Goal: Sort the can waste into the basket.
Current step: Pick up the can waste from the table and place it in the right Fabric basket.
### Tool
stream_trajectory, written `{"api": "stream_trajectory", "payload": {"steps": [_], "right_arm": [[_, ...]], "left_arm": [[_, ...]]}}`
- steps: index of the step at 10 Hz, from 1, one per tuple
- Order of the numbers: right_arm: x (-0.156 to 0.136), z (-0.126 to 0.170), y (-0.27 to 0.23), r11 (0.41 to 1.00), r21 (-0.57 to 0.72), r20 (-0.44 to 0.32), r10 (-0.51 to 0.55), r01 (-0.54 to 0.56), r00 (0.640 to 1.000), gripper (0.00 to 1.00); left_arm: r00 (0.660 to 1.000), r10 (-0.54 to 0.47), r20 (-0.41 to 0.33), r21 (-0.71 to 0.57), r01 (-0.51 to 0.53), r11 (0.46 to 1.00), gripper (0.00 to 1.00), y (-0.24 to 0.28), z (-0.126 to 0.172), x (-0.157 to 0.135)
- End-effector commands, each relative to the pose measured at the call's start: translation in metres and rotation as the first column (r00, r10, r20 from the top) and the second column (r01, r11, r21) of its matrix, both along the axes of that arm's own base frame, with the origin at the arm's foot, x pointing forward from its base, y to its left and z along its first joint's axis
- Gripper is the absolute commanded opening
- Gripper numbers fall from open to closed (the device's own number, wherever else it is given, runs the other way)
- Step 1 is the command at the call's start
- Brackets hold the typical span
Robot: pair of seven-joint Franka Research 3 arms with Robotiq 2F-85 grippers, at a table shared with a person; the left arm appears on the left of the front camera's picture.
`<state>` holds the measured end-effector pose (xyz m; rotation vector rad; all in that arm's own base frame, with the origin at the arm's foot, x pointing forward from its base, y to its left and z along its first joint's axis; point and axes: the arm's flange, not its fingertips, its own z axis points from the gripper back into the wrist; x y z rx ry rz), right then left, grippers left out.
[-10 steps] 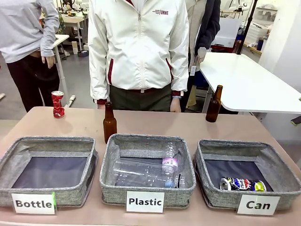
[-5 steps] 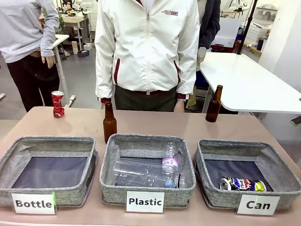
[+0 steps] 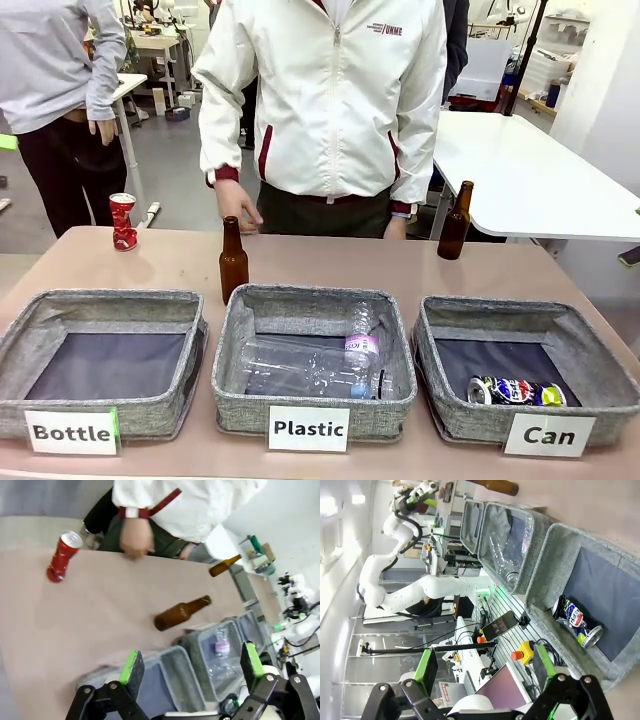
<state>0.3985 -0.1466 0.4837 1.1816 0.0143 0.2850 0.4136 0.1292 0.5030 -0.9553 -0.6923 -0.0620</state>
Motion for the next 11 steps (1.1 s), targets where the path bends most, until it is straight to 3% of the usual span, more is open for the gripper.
{"api": "stream_trajectory", "payload": {"steps": [1, 2, 3, 4, 5, 7, 8, 9, 10, 11], "right_arm": [[-0.001, 0.001, -0.002, 1.0, -0.012, 0.02, 0.009, -0.009, 1.0, 1.0], [-0.001, 0.001, -0.002, 1.0, -0.012, 0.02, 0.009, -0.009, 1.0, 1.0], [-0.001, 0.001, -0.002, 1.0, -0.012, 0.02, 0.009, -0.009, 1.0, 1.0], [-0.001, 0.001, -0.002, 1.0, -0.012, 0.02, 0.009, -0.009, 1.0, 1.0], [-0.001, 0.001, -0.002, 1.0, -0.012, 0.02, 0.009, -0.009, 1.0, 1.0], [-0.001, 0.001, -0.002, 1.0, -0.012, 0.02, 0.009, -0.009, 1.0, 1.0], [-0.001, 0.001, -0.002, 1.0, -0.012, 0.02, 0.009, -0.009, 1.0, 1.0], [-0.001, 0.001, -0.002, 1.0, -0.012, 0.02, 0.009, -0.009, 1.0, 1.0], [-0.001, 0.001, -0.002, 1.0, -0.012, 0.02, 0.009, -0.009, 1.0, 1.0], [-0.001, 0.001, -0.002, 1.0, -0.012, 0.02, 0.009, -0.009, 1.0, 1.0]], "left_arm": [[0.998, -0.041, 0.04, 0.086, 0.037, 0.996, 1.0, 0.015, -0.025, 0.035], [0.998, -0.06, -0.016, 0.148, 0.061, 0.987, 1.0, 0.018, -0.041, 0.049], [0.999, -0.001, -0.036, 0.136, 0.006, 0.991, 1.0, 0.028, -0.047, 0.057], [0.985, 0.125, -0.115, 0.083, -0.116, 0.99, 1.0, 0.037, -0.04, 0.054], [0.999, -0.022, -0.032, 0.118, 0.026, 0.993, 1.0, 0.017, -0.051, 0.053], [0.997, 0.037, -0.068, 0.117, -0.029, 0.993, 1.0, 0.033, -0.058, 0.058], [0.993, -0.013, -0.119, 0.12, 0.028, 0.992, 1.0, 0.032, -0.068, 0.085], [0.991, -0.067, -0.113, 0.073, 0.076, 0.994, 1.0, 0.045, -0.072, 0.111], [0.983, -0.142, -0.114, -0.023, 0.14, 0.99, 1.0, 0.075, -0.06, 0.099], [0.98, -0.177, -0.093, -0.058, 0.172, 0.983, 1.0, 0.115, -0.041, 0.066]]}}
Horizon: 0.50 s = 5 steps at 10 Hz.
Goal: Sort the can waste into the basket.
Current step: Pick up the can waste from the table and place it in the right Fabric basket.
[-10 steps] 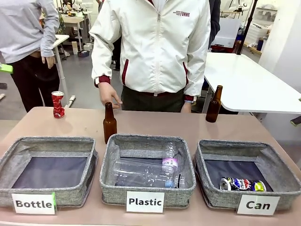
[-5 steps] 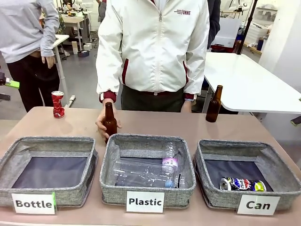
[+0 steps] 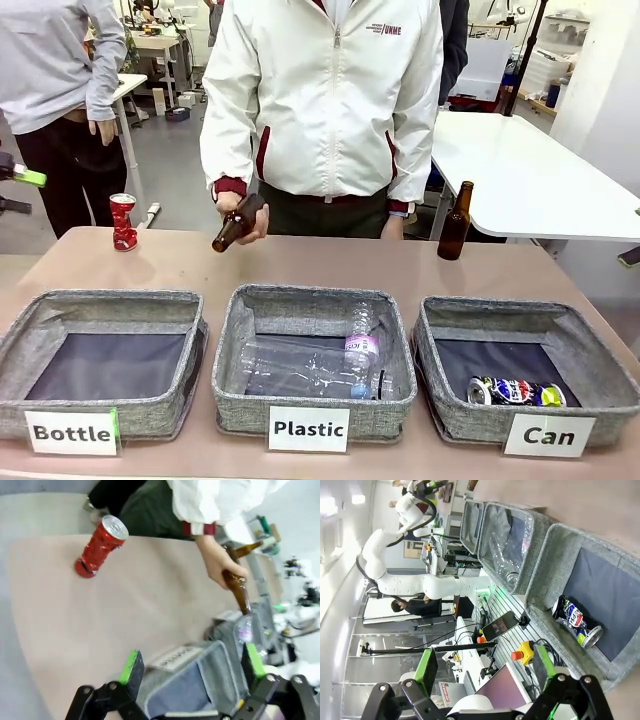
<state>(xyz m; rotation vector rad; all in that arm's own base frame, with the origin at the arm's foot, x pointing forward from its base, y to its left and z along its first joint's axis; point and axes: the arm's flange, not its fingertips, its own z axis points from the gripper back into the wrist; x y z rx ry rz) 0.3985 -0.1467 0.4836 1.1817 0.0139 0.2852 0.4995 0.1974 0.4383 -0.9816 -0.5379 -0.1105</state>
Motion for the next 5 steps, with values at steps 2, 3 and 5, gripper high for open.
{"api": "stream_trajectory", "payload": {"steps": [2, 3, 5], "right_arm": [[-0.001, 0.001, -0.002, 1.0, -0.012, 0.02, 0.009, -0.009, 1.0, 1.0], [-0.001, 0.001, -0.002, 1.0, -0.012, 0.02, 0.009, -0.009, 1.0, 1.0], [-0.001, 0.001, -0.002, 1.0, -0.012, 0.02, 0.009, -0.009, 1.0, 1.0]], "left_arm": [[0.994, -0.107, 0.021, -0.117, 0.109, 0.987, 1.0, 0.115, 0.041, -0.093], [0.992, -0.119, 0.032, -0.139, 0.123, 0.983, 1.0, 0.126, 0.033, -0.109], [0.994, -0.104, 0.034, -0.123, 0.107, 0.987, 1.0, 0.11, 0.023, -0.094]]}}
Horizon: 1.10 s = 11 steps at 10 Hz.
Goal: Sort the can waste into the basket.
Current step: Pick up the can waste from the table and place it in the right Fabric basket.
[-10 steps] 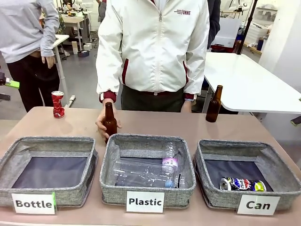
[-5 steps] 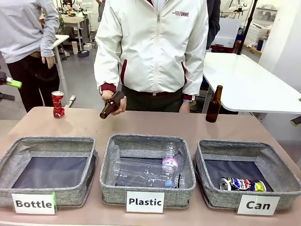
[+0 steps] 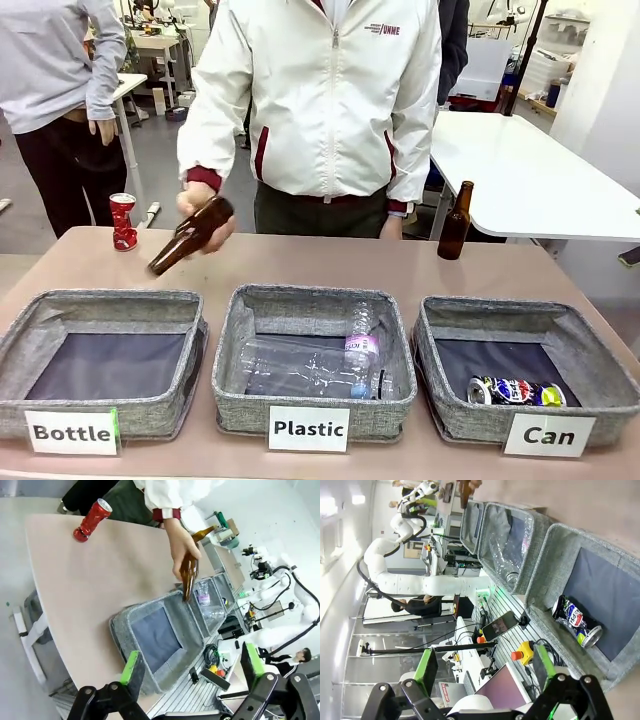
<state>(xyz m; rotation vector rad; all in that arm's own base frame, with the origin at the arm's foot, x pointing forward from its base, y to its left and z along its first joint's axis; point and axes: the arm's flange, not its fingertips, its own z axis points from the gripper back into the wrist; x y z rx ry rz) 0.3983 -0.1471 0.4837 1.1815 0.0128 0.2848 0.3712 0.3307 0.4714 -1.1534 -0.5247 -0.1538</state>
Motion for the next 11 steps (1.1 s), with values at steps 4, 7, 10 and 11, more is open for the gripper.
{"api": "stream_trajectory", "payload": {"steps": [4, 7, 10, 11], "right_arm": [[-0.001, 0.001, -0.002, 1.0, -0.012, 0.019, 0.01, -0.01, 1.0, 1.0], [-0.001, 0.001, -0.002, 1.0, -0.012, 0.019, 0.01, -0.01, 1.0, 1.0], [-0.001, 0.001, -0.002, 1.0, -0.012, 0.019, 0.01, -0.01, 1.0, 1.0], [-0.001, 0.001, -0.002, 1.0, -0.012, 0.019, 0.01, -0.01, 1.0, 1.0]], "left_arm": [[0.981, -0.146, -0.124, 0.051, 0.153, 0.987, 1.0, -0.064, -0.016, 0.099], [0.995, -0.063, -0.077, -0.147, 0.051, 0.988, 1.0, 0.079, -0.011, 0.024], [0.997, 0.076, 0.02, -0.237, -0.069, 0.969, 1.0, 0.112, -0.017, -0.042], [0.994, 0.106, 0.011, -0.221, -0.101, 0.97, 1.0, 0.104, -0.02, -0.041]]}}
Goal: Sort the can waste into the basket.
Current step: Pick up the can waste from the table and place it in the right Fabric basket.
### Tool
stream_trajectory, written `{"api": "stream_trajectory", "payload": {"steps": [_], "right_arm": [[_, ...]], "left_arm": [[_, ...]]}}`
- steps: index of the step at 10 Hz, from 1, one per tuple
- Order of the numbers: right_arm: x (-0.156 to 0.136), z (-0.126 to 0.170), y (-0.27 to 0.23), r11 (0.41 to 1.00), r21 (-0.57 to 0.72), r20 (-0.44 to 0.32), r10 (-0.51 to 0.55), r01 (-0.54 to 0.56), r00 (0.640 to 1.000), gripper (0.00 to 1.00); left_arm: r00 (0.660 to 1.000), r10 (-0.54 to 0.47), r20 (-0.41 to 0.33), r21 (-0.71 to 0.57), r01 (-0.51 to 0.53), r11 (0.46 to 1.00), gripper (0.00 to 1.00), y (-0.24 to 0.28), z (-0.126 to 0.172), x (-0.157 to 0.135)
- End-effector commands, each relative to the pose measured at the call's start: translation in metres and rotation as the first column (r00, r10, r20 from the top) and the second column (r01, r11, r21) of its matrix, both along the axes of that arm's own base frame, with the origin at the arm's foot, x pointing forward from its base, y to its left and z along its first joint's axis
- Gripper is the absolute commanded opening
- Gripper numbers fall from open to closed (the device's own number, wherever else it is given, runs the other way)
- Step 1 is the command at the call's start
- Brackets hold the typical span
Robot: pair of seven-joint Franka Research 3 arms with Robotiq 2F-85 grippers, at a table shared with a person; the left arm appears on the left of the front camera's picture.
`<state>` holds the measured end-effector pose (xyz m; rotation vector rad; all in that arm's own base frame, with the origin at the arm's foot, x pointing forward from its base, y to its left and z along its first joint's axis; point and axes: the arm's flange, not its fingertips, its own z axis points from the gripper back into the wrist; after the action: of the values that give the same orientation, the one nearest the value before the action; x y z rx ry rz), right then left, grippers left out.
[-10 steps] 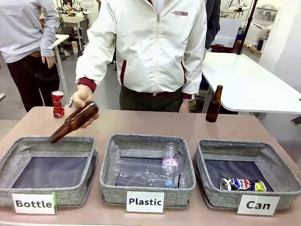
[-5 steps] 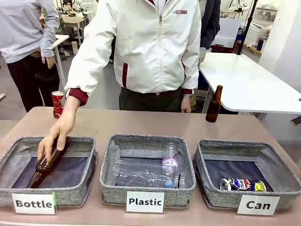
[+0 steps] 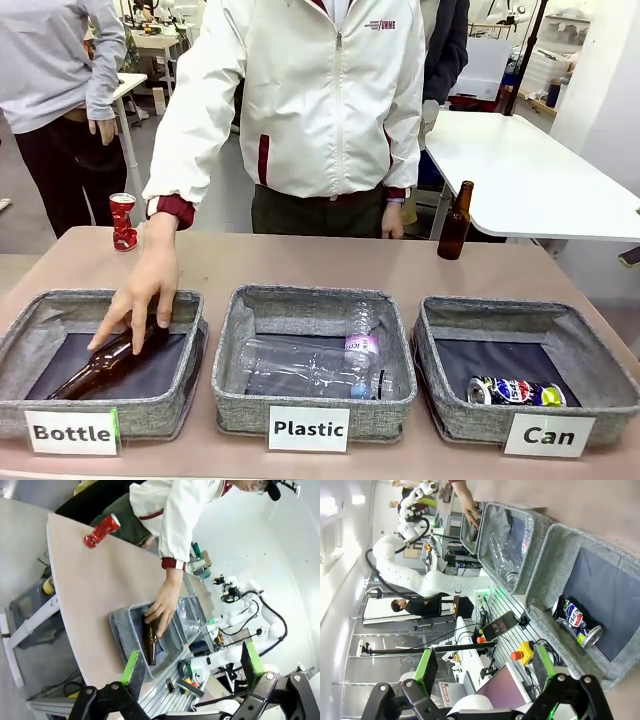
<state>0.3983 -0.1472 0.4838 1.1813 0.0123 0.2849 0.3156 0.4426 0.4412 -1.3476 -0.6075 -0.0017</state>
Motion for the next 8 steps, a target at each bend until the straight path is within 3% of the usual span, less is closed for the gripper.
{"api": "stream_trajectory", "payload": {"steps": [1, 4, 6, 8], "right_arm": [[-0.001, 0.001, -0.002, 1.0, -0.012, 0.019, 0.01, -0.01, 1.0, 1.0], [-0.001, 0.001, -0.002, 1.0, -0.012, 0.019, 0.01, -0.01, 1.0, 1.0], [-0.001, 0.001, -0.002, 1.0, -0.012, 0.019, 0.01, -0.01, 1.0, 1.0], [-0.001, 0.001, -0.002, 1.0, -0.012, 0.019, 0.01, -0.01, 1.0, 1.0]], "left_arm": [[1.0, 0.004, 0.016, 0.052, -0.005, 0.999, 1.0, -0.019, 0.007, 0.018], [1.0, 0.001, 0.015, 0.105, -0.003, 0.994, 1.0, -0.053, 0.017, 0.039], [0.985, -0.156, -0.078, 0.194, 0.168, 0.966, 1.0, -0.11, 0.02, 0.099], [0.98, -0.133, -0.147, 0.301, 0.172, 0.938, 1.0, -0.162, 0.003, 0.162]]}}
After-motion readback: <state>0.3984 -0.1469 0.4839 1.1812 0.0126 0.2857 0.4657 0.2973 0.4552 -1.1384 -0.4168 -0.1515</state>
